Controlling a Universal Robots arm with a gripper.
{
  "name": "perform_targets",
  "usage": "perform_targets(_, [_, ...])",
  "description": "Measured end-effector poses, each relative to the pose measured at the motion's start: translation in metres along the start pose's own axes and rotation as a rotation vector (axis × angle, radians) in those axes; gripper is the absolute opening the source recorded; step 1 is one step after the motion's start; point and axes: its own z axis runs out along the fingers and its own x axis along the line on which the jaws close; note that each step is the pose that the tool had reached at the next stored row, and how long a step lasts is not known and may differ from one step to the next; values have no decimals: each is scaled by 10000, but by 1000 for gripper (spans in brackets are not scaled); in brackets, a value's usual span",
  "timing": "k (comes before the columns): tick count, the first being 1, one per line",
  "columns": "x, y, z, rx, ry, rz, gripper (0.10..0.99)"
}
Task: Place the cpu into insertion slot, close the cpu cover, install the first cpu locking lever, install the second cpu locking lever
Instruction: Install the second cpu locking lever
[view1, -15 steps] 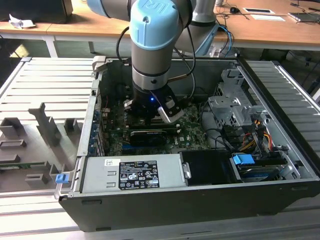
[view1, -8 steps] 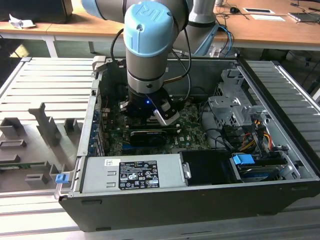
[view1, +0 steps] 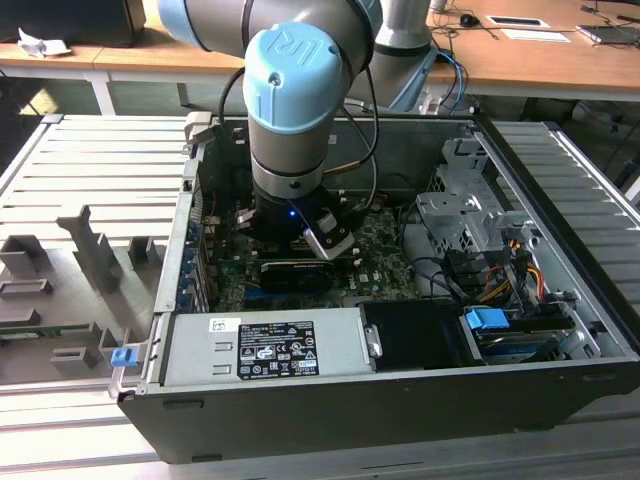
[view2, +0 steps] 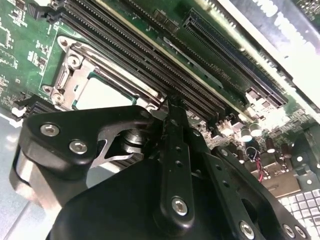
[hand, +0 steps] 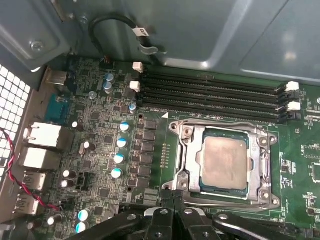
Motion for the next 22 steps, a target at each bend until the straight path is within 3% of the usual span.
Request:
perform_targets(6, [22,10,35,-186,-23,-1,106])
perform_targets(12, [29,13,64,-196,-24,1,106])
perform_targets(16, [34,35,-11,-199,-25,0,106])
perform_targets(22, [30,93,-205,-198,-19,1,106])
